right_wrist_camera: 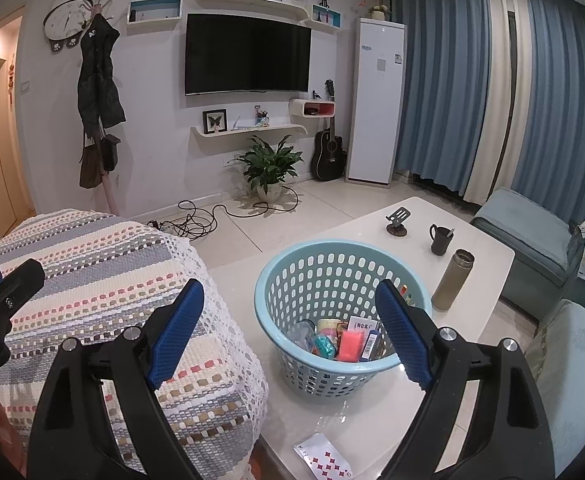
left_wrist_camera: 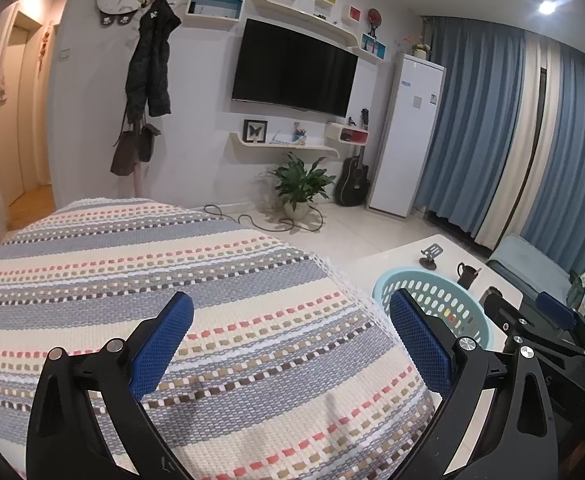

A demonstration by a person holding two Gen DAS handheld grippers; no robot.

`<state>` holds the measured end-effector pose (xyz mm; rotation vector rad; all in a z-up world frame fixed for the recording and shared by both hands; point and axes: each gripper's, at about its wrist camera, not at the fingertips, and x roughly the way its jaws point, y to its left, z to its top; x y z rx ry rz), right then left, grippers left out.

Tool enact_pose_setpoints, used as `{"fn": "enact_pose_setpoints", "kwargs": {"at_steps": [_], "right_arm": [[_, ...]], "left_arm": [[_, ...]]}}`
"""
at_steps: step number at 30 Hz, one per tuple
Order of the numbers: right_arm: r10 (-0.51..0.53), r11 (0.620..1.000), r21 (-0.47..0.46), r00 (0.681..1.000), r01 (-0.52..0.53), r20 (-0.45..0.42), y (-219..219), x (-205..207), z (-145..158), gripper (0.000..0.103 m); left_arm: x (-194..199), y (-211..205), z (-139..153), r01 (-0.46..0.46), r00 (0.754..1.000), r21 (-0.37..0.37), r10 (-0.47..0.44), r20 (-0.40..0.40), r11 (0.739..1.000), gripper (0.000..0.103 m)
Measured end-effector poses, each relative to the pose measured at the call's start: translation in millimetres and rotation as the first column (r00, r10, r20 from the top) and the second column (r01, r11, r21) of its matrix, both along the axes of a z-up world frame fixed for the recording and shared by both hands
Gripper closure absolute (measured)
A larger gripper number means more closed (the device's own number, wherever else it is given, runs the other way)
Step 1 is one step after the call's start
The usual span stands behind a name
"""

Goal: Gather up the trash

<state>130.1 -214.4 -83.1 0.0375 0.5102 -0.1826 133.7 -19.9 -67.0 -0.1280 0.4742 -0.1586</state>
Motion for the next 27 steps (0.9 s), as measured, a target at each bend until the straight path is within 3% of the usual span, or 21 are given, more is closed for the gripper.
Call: {"fn": "enact_pose_setpoints", "kwargs": {"at_steps": [15,27], "right_arm": [[0.007,1.0,-0.001,1.0,-0.007,-0.003,2.4,0.2,-0.5,0.02],[0.005,1.0,0.0,1.0,-0.005,-0.007,1.6,-0.5,-2.4,0.02]], "left_arm": [[-3.4,-1.6,1.4,-0.001,1.0,0.008,0.001,0.011,1.0,0.008],[-9.8,-11.0,4.6,-0.009,0.999,0.09,0.005,0.054,0.996,0.008]]}}
